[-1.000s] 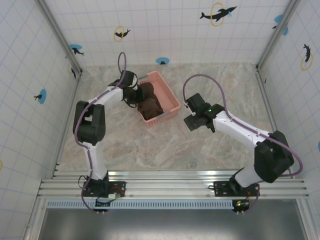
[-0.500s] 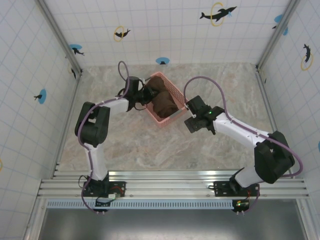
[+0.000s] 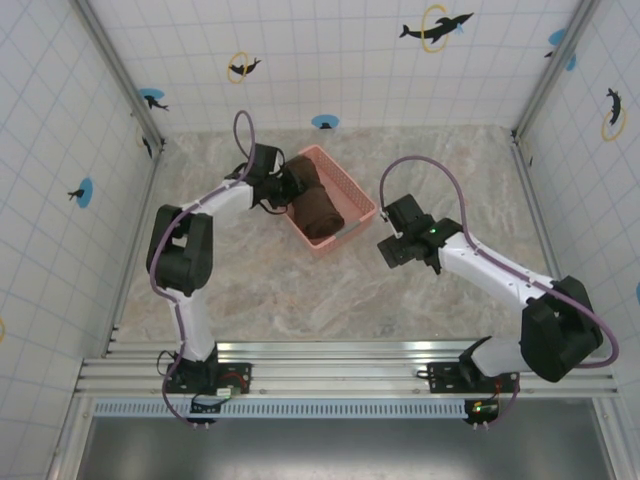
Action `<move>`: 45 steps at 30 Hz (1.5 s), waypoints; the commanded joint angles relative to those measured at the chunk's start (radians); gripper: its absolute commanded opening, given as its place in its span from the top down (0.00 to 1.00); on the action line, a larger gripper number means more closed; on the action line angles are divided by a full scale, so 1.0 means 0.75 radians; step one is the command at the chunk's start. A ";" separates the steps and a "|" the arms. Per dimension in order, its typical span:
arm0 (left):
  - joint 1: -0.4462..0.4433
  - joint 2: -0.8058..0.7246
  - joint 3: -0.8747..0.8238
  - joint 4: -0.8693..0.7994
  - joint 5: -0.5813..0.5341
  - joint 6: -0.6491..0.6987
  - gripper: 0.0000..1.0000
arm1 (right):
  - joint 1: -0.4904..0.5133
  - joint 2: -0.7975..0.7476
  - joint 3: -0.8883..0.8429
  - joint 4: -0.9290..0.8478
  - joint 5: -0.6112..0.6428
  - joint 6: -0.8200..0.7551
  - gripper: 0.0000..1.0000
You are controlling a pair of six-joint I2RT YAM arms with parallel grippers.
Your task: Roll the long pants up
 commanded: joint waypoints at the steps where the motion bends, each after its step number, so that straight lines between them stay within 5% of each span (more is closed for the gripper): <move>1: 0.032 -0.062 0.158 -0.504 -0.182 0.258 1.00 | -0.006 -0.042 -0.006 0.007 -0.013 0.018 0.01; 14: 0.086 0.126 0.184 -0.764 -0.389 0.367 0.94 | -0.006 -0.123 -0.034 -0.007 -0.031 0.022 0.01; 19: 0.087 0.168 0.218 -0.846 -0.502 0.363 0.50 | -0.005 -0.126 -0.034 -0.010 -0.037 0.020 0.01; 20: 0.087 0.170 0.235 -0.867 -0.522 0.365 0.12 | -0.004 -0.125 -0.034 -0.010 -0.041 0.019 0.01; 21: 0.088 0.170 0.251 -0.874 -0.525 0.379 0.03 | -0.004 -0.124 -0.034 -0.011 -0.044 0.019 0.01; 37: 0.107 -0.386 0.269 -0.576 -0.318 0.502 0.02 | -0.005 -0.112 -0.035 0.001 -0.047 0.013 0.01; 45: 0.306 -0.527 0.182 -0.912 -0.638 0.369 0.03 | -0.006 -0.145 -0.023 -0.001 -0.047 0.021 0.01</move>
